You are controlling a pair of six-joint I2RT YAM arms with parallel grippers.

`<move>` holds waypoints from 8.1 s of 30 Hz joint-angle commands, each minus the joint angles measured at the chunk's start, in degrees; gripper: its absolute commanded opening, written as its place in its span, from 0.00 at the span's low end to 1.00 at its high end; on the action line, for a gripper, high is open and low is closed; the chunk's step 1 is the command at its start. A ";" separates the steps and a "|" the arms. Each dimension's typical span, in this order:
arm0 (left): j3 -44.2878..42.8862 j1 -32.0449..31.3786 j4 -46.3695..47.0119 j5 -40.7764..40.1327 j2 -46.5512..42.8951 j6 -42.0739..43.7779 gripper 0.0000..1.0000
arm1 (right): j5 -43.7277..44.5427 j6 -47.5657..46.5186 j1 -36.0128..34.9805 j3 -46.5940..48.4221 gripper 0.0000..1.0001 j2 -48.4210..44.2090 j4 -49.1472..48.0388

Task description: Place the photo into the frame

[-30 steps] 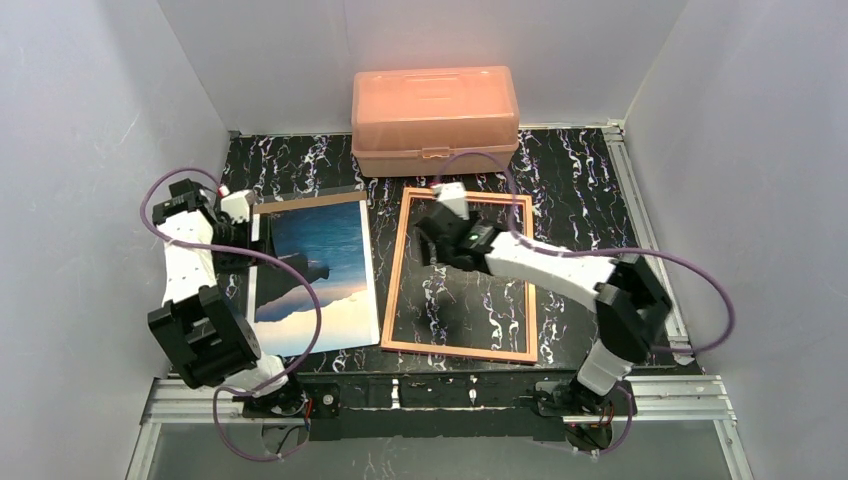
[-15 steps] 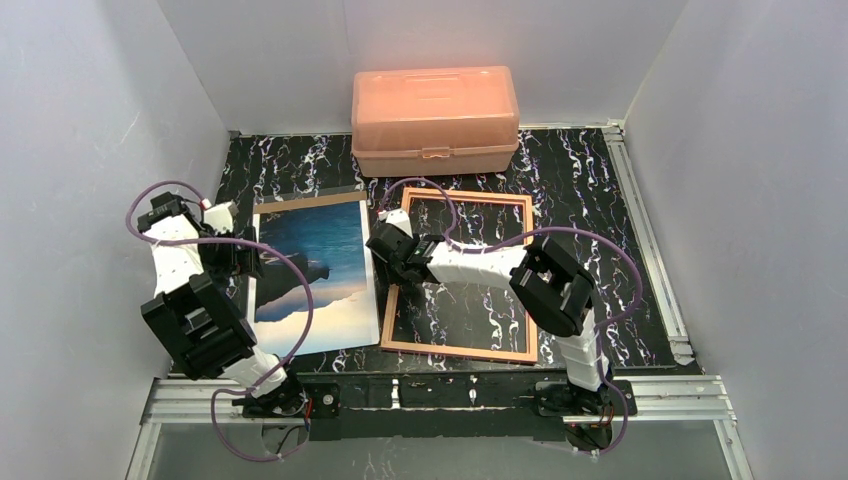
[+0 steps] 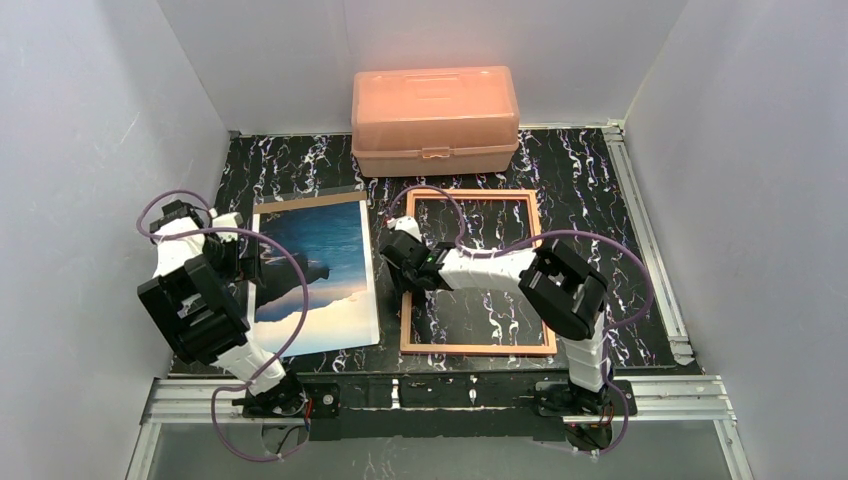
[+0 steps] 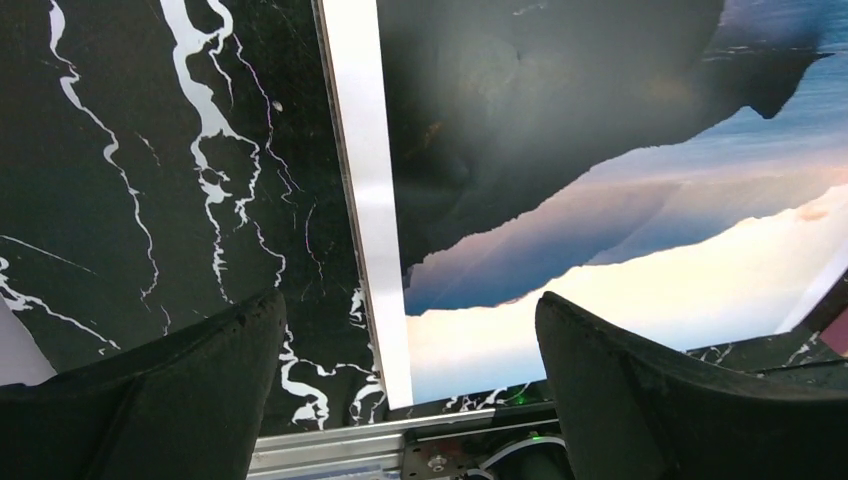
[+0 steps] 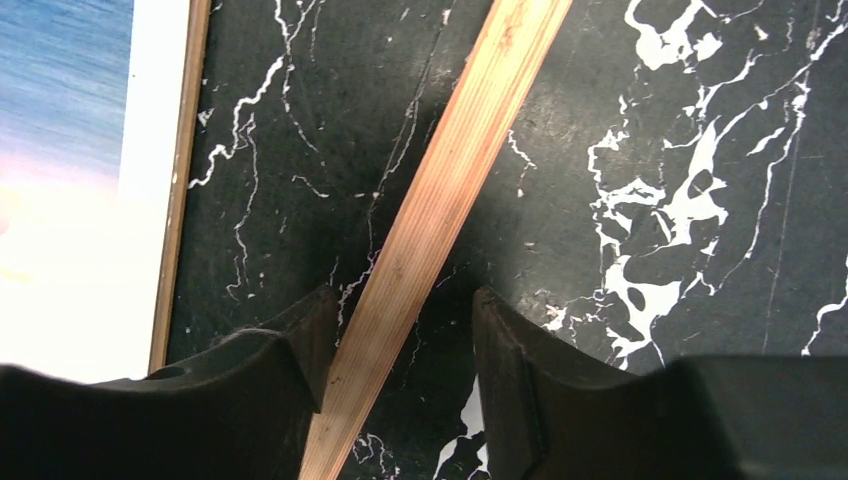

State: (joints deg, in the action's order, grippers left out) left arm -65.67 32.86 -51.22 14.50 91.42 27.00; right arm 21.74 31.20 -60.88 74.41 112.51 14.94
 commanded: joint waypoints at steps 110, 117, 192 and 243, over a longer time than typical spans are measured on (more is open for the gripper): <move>-8.95 -17.74 14.22 -16.24 22.05 -5.61 0.26 | -23.23 1.24 14.74 23.87 0.94 16.38 -24.20; -8.64 -18.01 14.14 -16.61 22.31 -5.13 0.26 | -25.77 1.05 14.68 21.10 0.92 14.01 -26.68; -4.92 -18.01 15.30 -16.35 17.66 -0.14 0.18 | -44.00 29.22 17.27 47.40 0.43 30.53 -44.55; 4.09 -16.85 14.79 -9.83 11.10 5.94 0.27 | -35.75 17.31 16.90 13.22 0.43 2.80 -43.37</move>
State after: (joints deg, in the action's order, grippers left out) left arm -64.62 16.62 -42.28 6.26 101.91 30.81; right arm -12.58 48.14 -43.90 84.66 117.47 -25.06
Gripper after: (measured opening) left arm 0.288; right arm 0.367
